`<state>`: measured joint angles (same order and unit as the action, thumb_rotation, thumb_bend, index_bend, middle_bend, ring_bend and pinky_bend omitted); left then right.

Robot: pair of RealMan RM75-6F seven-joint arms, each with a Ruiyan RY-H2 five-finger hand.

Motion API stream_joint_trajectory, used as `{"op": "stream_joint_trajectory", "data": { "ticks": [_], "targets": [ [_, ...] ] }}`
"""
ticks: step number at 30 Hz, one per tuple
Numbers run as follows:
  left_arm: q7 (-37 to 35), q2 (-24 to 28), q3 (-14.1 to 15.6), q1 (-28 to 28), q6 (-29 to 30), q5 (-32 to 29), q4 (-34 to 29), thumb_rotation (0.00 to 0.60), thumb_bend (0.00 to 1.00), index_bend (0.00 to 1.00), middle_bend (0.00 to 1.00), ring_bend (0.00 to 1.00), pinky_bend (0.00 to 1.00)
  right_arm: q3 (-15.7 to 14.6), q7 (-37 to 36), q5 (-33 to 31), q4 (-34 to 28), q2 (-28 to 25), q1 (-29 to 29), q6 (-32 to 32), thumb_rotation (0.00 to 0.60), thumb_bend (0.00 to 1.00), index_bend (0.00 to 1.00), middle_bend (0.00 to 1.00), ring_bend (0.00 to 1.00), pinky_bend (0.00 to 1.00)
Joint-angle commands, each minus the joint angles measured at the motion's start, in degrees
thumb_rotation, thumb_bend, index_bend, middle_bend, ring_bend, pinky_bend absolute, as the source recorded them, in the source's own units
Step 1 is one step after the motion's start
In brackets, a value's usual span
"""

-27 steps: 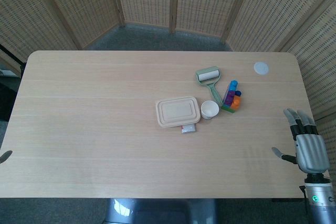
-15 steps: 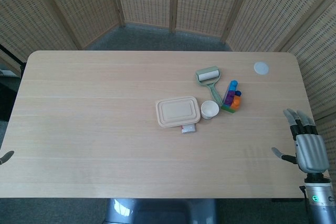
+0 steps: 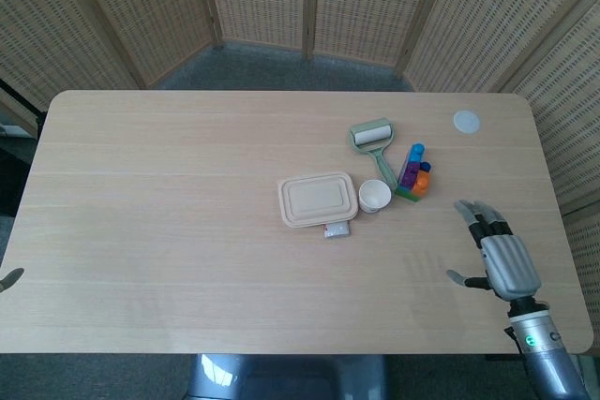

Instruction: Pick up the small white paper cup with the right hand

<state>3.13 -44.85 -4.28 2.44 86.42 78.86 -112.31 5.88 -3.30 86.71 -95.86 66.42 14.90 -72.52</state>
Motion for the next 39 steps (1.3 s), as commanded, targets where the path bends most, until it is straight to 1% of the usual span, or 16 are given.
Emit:
{"op": "stream_joint_trajectory", "data": {
  "ticks": [1,6,11,16,19,23,28,34,39],
  "targets": [
    [0.3,-0.2,0.0,0.1,-0.2,-0.3,0.1,0.600,0.00,0.00,0.00,0.00,0.00,1.8,0.7,-1.3,-0.2,1.1,5.5,6.3,0.600,0.00,0.00,0.00,0.00,0.00],
    [0.6,-0.4,-0.2,0.3,-0.4,-0.9,0.3,0.600,0.00,0.00,0.00,0.00,0.00,3.8,4.2,-2.9,-1.1,2.9,10.8,11.9,0.600,0.00,0.00,0.00,0.00,0.00],
    [0.5,-0.5,-0.2,0.4,-0.8,-1.1,0.5,0.600,0.00,0.00,0.00,0.00,0.00,5.0,7.8,-6.3,-0.7,5.9,16.3,18.7,0.600,0.00,0.00,0.00,0.00,0.00],
    [0.2,-0.5,-0.3,0.4,-0.7,-1.3,0.6,0.600,0.00,0.00,0.00,0.00,0.00,6.0,11.0,-9.7,1.2,9.5,20.1,21.9,0.600,0.00,0.00,0.00,0.00,0.00],
    [0.1,-0.5,-0.2,0.4,-1.0,-1.4,0.7,0.600,0.00,0.00,0.00,0.00,0.00,6.7,13.1,-11.6,4.3,12.4,22.4,23.0,0.600,0.00,0.00,0.00,0.00,0.00],
    [0.3,-0.6,-0.1,0.5,-1.1,-1.3,0.7,0.600,0.00,0.00,0.00,0.00,0.00,8.4,15.1,-15.7,8.9,15.8,25.6,24.9,0.600,0.00,0.00,0.00,0.00,0.00],
    [0.4,-0.7,-0.1,0.6,-1.5,-1.4,0.8,0.600,0.00,0.00,0.00,0.00,0.00,9.7,15.1,-19.8,15.7,19.5,29.0,27.7,0.600,0.00,0.00,0.00,0.00,0.00],
    [0.2,-0.7,-0.2,0.6,-1.5,-1.7,0.8,0.600,0.00,0.00,0.00,0.00,0.00,9.7,13.3,-23.1,23.4,22.1,30.9,30.4,0.600,0.00,0.00,0.00,0.00,0.00],
    [0.1,-0.8,-0.2,0.9,-2.1,-2.1,1.1,0.600,0.00,0.00,0.00,0.00,0.00,8.7,12.2,-24.2,27.4,23.9,31.0,30.9,0.600,0.00,0.00,0.00,0.00,0.00]
  ]
}}
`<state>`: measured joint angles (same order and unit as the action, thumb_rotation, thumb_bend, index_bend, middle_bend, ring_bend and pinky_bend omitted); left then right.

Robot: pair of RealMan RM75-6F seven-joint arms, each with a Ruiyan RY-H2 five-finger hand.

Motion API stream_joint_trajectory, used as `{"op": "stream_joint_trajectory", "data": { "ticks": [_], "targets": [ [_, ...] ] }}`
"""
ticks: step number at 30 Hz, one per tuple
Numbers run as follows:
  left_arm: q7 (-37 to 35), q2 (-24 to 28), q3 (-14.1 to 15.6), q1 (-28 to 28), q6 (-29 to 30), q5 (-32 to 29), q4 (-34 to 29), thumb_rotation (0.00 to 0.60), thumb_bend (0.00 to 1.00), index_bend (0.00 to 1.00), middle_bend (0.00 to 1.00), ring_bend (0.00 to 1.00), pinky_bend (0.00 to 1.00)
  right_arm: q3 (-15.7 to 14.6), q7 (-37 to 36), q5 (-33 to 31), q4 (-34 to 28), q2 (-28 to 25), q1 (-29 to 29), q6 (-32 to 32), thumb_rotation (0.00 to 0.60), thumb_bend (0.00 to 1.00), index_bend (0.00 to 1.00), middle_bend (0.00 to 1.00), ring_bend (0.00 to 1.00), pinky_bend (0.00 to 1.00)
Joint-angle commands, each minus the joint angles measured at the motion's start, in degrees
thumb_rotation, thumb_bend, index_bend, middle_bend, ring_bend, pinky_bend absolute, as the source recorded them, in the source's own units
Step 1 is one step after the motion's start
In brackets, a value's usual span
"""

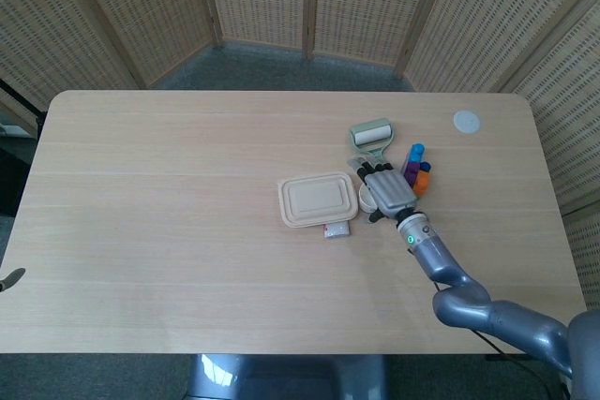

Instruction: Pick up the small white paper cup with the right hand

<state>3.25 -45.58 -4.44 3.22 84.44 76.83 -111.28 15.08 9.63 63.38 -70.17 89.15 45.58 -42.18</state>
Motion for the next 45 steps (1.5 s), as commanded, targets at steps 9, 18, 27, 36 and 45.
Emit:
{"op": "stream_joint_trajectory", "data": {
  "ticks": [9,18,27,36,45],
  "targets": [
    [0.2,-0.4,0.1,0.3,-0.4,0.2,0.1,0.600,0.00,0.00,0.00,0.00,0.00,-2.9,-0.4,0.5,7.5,4.2,0.2,-0.7,0.600,0.00,0.00,0.00,0.00,0.00],
    [-0.2,-0.4,0.2,0.4,-0.7,0.1,0.2,0.600,0.00,0.00,0.00,0.00,0.00,-4.3,-0.9,3.0,14.2,7.7,0.3,-2.1,0.600,0.00,0.02,0.00,0.00,0.18],
    [-0.5,-0.5,0.3,0.5,-1.2,0.2,0.3,0.600,0.00,0.00,0.00,0.00,0.00,-5.2,-4.2,6.2,19.2,10.7,-0.9,-5.3,0.600,0.00,0.18,0.06,0.00,0.42],
    [-0.4,-0.6,0.4,0.5,-1.1,0.4,0.2,0.600,0.00,0.00,0.00,0.00,0.00,-5.3,-7.3,9.0,21.2,11.8,-2.0,-8.8,0.600,0.00,0.39,0.24,0.13,0.51],
    [-0.4,-0.6,0.5,0.5,-1.1,0.5,0.1,0.600,0.00,0.00,0.00,0.00,0.00,-5.0,-8.0,10.0,20.0,10.9,-3.1,-10.8,0.600,0.00,0.43,0.28,0.16,0.51]
  ]
}}
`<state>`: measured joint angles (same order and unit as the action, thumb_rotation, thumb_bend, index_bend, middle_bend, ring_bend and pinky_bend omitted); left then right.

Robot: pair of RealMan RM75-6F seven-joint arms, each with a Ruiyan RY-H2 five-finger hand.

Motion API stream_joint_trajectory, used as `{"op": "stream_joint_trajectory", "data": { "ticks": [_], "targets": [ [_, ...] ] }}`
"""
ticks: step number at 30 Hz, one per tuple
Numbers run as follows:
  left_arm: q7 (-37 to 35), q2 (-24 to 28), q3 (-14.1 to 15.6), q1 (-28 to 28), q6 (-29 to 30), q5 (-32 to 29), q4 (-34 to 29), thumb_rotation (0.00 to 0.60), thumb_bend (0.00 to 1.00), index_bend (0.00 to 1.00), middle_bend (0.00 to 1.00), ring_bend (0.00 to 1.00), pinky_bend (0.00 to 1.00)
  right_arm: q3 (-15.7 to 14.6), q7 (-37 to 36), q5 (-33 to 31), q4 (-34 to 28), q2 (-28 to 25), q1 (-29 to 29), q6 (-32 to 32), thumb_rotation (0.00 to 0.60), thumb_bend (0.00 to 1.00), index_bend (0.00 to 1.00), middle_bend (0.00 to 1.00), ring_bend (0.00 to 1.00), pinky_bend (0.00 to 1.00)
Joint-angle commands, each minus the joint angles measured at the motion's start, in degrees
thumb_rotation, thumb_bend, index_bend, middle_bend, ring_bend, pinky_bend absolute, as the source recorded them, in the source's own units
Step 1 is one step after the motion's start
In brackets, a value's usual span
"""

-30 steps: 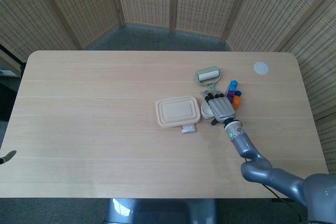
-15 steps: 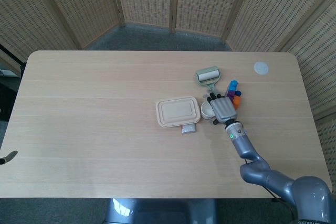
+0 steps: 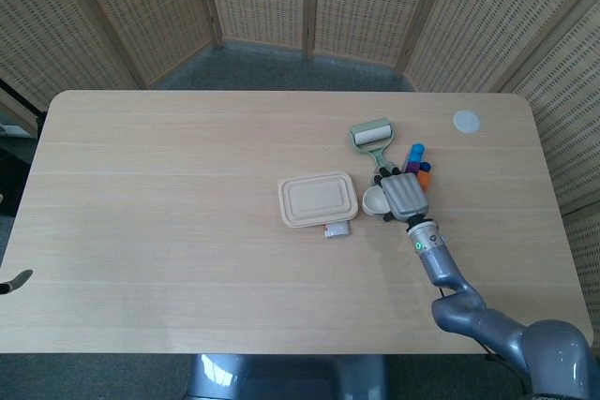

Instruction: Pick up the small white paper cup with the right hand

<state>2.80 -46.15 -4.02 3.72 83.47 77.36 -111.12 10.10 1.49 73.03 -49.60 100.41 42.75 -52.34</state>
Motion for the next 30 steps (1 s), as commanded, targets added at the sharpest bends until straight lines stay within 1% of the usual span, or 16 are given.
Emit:
{"op": "stream_joint_trajectory", "data": {
  "ticks": [1,4,7,10,14,19,23,28,30],
  "targets": [
    [0.0,0.0,0.1,0.0,-0.1,0.0,-0.1,0.600,0.00,0.00,0.00,0.00,0.00,0.0,0.2,0.5,-1.1,-0.7,-0.4,-0.9,0.600,0.00,0.43,0.28,0.16,0.51],
    [0.1,-0.1,0.0,0.1,-0.2,0.0,0.0,0.600,0.00,0.00,0.00,0.00,0.00,0.0,1.0,1.3,-3.6,-2.3,-0.9,-2.5,0.600,0.00,0.43,0.28,0.16,0.51],
    [-0.2,0.0,0.0,0.2,-0.4,0.0,-0.1,0.600,0.00,0.00,0.00,0.00,0.00,0.3,2.3,1.8,-7.6,-4.9,-1.6,-4.3,0.600,0.00,0.43,0.28,0.16,0.51],
    [-0.8,0.2,0.1,0.2,-0.5,0.2,-0.1,0.600,0.00,0.00,0.00,0.00,0.00,1.3,4.4,1.7,-12.9,-8.3,-2.1,-6.1,0.600,0.00,0.43,0.28,0.16,0.51],
    [-1.7,0.5,0.0,0.1,-0.3,0.5,-0.2,0.600,0.00,0.00,0.00,0.00,0.00,2.8,8.6,1.5,-22.2,-14.1,-2.7,-8.5,0.600,0.00,0.42,0.27,0.16,0.51],
    [-2.6,0.9,0.0,0.1,-0.3,0.8,-0.3,0.600,0.00,0.00,0.00,0.00,0.00,5.5,14.3,0.5,-34.0,-21.5,-2.9,-10.4,0.600,0.00,0.42,0.27,0.16,0.51],
    [-3.1,1.1,0.1,0.1,-0.3,1.0,-0.3,0.600,0.00,0.00,0.00,0.00,0.00,8.0,17.5,-1.5,-42.1,-26.3,-2.4,-10.7,0.600,0.00,0.41,0.26,0.16,0.51],
    [-3.2,1.2,0.2,0.0,-0.2,1.4,-0.5,0.600,0.00,0.00,0.00,0.00,0.00,11.0,21.0,-4.4,-49.5,-30.8,-1.3,-10.9,0.600,0.00,0.41,0.26,0.16,0.51],
    [-3.1,1.2,0.3,0.0,-0.3,1.5,-0.5,0.600,0.00,0.00,0.00,0.00,0.00,11.7,22.0,-5.2,-51.2,-32.0,-1.0,-11.0,0.600,0.00,0.40,0.26,0.16,0.51]
  ]
}}
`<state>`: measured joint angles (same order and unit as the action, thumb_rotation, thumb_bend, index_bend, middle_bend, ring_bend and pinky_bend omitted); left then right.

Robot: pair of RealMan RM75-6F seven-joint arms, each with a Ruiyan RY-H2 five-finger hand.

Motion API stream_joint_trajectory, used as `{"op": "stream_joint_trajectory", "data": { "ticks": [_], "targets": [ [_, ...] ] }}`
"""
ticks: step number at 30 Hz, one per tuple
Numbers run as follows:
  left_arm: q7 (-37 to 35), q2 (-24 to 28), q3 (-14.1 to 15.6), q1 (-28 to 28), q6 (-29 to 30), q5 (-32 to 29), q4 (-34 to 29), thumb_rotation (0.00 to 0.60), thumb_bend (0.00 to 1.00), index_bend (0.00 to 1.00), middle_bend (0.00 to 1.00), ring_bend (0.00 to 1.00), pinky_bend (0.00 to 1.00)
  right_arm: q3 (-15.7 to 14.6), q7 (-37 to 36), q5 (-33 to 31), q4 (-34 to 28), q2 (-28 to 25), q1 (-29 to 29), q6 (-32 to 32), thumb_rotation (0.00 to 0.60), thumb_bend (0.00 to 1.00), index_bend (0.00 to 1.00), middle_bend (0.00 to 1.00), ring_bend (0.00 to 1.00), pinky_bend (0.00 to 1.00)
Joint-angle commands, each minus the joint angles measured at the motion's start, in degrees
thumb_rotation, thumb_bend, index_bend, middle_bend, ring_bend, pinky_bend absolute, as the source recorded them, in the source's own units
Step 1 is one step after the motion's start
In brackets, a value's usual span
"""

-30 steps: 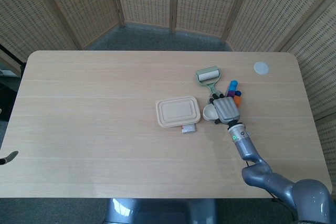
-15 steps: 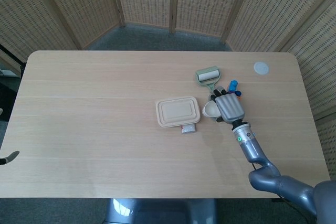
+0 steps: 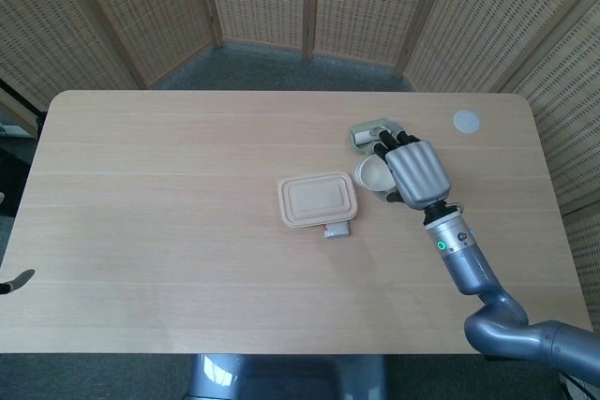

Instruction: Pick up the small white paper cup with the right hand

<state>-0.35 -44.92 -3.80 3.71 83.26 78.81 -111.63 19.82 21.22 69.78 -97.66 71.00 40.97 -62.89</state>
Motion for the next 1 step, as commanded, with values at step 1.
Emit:
{"op": "stream_joint_trajectory", "data": {
  "ticks": [1],
  "targets": [
    [0.1,0.0,0.1,0.0,-0.1,0.0,0.0,0.600,0.00,0.00,0.00,0.00,0.00,2.2,2.7,-2.4,-3.9,-3.0,1.0,-0.5,0.600,0.00,0.40,0.26,0.16,0.51]
  ]
}}
